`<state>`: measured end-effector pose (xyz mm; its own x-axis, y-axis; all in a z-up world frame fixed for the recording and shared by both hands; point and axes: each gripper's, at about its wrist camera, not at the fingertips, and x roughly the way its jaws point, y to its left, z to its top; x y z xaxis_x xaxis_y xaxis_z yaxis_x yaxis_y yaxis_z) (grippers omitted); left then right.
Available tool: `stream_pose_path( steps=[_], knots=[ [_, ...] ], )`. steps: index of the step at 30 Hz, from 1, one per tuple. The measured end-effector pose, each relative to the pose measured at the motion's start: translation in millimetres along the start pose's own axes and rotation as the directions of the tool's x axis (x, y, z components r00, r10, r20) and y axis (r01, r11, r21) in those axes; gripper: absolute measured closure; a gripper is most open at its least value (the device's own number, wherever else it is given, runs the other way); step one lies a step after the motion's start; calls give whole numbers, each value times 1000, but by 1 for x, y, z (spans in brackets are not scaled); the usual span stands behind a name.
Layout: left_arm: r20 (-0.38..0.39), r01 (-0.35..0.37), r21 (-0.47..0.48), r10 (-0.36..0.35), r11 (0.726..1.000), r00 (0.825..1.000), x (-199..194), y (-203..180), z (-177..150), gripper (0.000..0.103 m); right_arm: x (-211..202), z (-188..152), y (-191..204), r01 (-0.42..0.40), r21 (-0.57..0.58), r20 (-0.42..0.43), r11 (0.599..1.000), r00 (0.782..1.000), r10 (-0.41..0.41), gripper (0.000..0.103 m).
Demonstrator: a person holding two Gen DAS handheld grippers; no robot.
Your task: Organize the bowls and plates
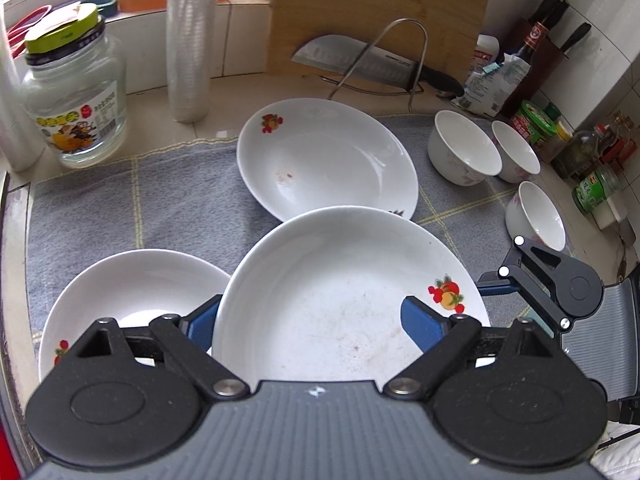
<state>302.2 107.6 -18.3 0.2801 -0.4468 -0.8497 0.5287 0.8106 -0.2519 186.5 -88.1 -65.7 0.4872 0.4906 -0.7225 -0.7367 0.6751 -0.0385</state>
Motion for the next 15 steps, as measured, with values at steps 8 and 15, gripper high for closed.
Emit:
stream_pose_path(
  steps=[8,15],
  knots=[
    [27,-37,-73,39,997,999,-16,38,-10,12,28,32,7,-53,-60,0,997,999,53,0],
    [36,-63,-136,68,989,997,-23,71,-18,12,52,52,12,-98,-86,-8,991,995,98,0]
  ],
)
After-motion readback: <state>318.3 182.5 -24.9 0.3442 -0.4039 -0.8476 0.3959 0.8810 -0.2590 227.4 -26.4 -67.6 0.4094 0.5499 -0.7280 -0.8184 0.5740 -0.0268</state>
